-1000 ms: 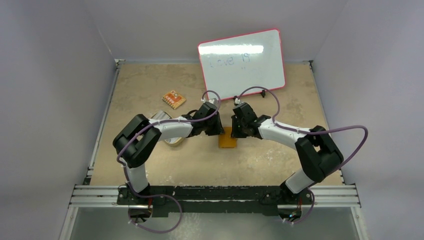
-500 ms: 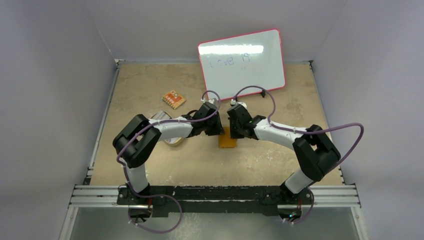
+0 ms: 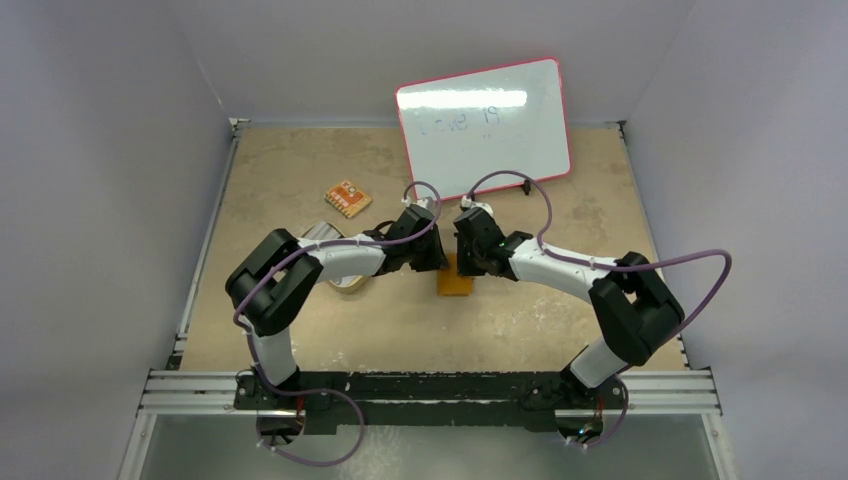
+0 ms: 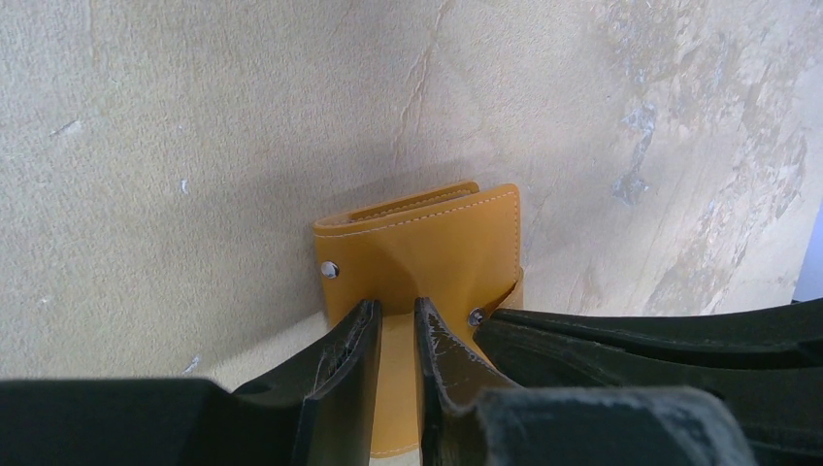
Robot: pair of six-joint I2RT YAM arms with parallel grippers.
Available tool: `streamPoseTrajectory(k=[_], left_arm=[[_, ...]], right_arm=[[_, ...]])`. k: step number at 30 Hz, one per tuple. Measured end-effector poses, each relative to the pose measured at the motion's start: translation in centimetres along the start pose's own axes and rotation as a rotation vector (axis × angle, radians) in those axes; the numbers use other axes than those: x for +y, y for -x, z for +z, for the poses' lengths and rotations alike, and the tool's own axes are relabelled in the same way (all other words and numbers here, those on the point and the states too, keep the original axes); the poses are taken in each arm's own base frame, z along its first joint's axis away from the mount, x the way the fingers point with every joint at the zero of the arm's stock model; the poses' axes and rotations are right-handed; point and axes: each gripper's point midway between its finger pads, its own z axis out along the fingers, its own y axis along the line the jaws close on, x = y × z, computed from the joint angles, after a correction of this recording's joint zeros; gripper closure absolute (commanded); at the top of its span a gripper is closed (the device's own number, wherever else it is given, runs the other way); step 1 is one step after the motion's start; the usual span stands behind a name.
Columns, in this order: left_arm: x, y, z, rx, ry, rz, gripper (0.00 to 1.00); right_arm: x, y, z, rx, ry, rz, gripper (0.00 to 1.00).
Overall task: Put the credit cards into the card holder
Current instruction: Close the card holder at the center of the board.
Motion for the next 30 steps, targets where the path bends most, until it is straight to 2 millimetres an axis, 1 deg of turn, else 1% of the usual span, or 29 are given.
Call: streamPoseTrajectory(k=[6,8,10,13,17,21,24,29,30], left_arm=[[0.0,0.0,0.0,0.0,0.0,-0.003,0.81],[-0.1,0.0,0.0,-0.001,-0.001,-0.004,0.79],[-0.1,0.0,-0.2,-0.004,-0.005,-0.013,0.78],[-0.3,0.0,-0.7,-0.007,-0.01,-0.03,0.76],[-1.2,0.7,-1.9,-0.028,-0.044,-0.049,0.76],[-2.2,1.5,-2.2,-0.041,-0.092,-0.054,0.77],[-2.4,1.4,-1.9,-0.027,-0.111,-0.055,0.78],[-1.5,0.3,0.2,0.024,-0.087,-0.057,0.8],[-1.6,0.3,0.4,0.031,-0.091,-0.057,0.8]], right_arm=[[-0.2,-0.2,0.0,0.007,-0.007,0.0,0.84],[-0.4,-0.3,-0.2,0.013,-0.015,-0.003,0.82],[-0.5,-0.3,-0.6,0.015,-0.019,-0.003,0.81],[-0.6,0.0,-1.6,0.001,-0.017,-0.002,0.8],[-0.4,0.9,-2.9,-0.036,-0.003,0.006,0.8],[-0.5,1.0,-3.0,-0.038,-0.005,0.006,0.8],[-0.6,0.8,-2.8,-0.031,-0.012,0.004,0.79],[-0.8,0.4,-2.0,-0.016,-0.027,-0.001,0.77],[-0.9,0.2,-1.7,-0.008,-0.033,-0.003,0.77]])
